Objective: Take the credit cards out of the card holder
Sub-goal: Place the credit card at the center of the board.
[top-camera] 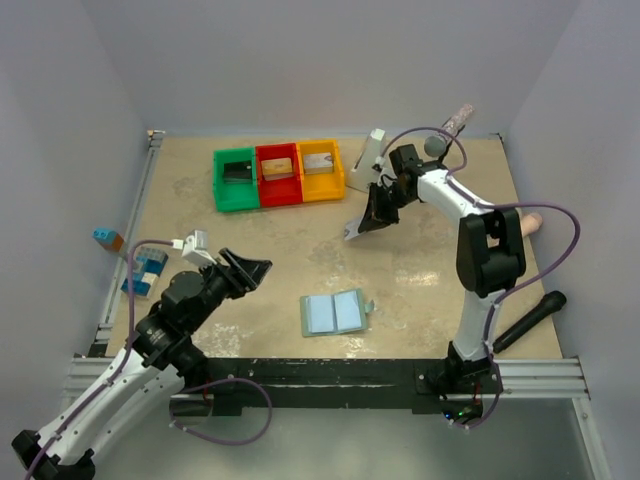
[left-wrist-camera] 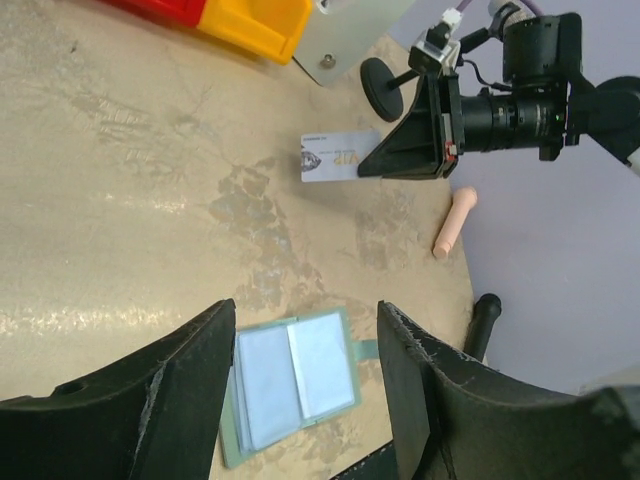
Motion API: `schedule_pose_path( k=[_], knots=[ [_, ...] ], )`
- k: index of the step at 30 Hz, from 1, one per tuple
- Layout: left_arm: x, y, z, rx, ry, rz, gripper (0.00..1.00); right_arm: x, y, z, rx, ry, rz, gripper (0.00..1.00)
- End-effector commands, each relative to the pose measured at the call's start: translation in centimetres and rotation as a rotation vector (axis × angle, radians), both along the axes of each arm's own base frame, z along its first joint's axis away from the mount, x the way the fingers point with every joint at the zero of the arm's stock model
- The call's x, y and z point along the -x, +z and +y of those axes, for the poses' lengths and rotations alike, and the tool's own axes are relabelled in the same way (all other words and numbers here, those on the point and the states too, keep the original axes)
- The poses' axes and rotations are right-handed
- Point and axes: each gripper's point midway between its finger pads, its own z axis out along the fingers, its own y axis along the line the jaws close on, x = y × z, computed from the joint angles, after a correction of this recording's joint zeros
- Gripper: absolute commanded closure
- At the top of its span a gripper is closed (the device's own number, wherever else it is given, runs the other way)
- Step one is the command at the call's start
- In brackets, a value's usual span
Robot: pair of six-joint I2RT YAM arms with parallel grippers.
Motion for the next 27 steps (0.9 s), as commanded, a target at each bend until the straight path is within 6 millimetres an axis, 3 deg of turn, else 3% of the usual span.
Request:
schedule_pose_path(
  k=[1,8,16,20,27],
  knots=[
    [0.7,-0.9,-0.6,0.019,-0.045,0.02,0.37,-1.2,0.5,-0.3,-0.02,0.025,0.005,1.0],
    [0.9,-2.0,-0.7,0.023,-0.054,0.03,0.37,-1.4,-0.8,-0.4,-0.015,0.043,0.053,1.0],
    [1.0,-2.8,-1.9,0.061,-0.1,0.052,0.38,-0.1,-0.7,1.7,-0.085,0.056,0.025,1.0],
    [1.1,-3.4,-2.4,0.071,-0.119,0.071,0.38,0.6,-2.3,1.4,-0.063,0.07,0.075,1.0],
    [1.2,-3.8,-2.5,0.083,-0.119,0.076,0.39,1.0,-2.7,1.1,-0.059,0.043,0.062,1.0]
  ],
)
